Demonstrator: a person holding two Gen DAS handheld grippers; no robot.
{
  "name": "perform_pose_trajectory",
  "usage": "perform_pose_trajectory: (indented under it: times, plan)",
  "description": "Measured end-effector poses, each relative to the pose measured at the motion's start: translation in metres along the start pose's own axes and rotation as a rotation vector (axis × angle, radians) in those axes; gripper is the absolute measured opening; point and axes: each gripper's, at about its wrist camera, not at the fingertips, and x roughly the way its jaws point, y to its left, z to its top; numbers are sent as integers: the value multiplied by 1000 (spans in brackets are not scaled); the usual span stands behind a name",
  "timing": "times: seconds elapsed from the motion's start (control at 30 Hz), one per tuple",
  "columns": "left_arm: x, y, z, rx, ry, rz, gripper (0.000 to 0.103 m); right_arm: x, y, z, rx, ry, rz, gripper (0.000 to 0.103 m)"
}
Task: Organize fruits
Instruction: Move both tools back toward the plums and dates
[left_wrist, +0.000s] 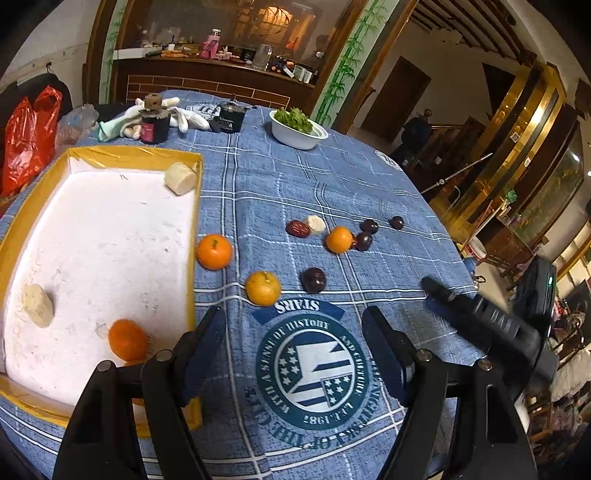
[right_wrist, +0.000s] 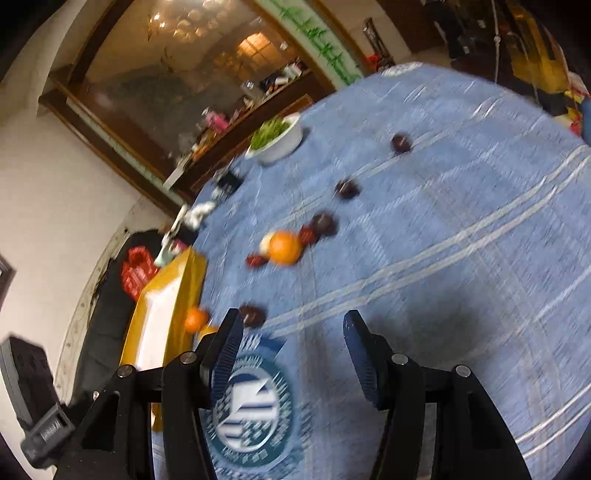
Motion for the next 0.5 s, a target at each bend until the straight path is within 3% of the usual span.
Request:
perform_pose_trajectory:
  times: [0.13,0.27,0.3,0.37,0.5]
  plan:
    - [15,-5,2,24,19,6,75,8,-14,31,-27,-1,-20,63]
    - [38,-27,6,108,50,-11,75,35,-12,51,-54,35,-7,63]
    - [43,-33,8,132,51,-14,73,42,-10,54,-62,46,-5,63]
    - [55,-43,13,180,62,1,59,61,-6,61,-84,70,-10,63]
    - [85,-53,19,239,84,37,58,88,-10,71,-108,86,-76,62]
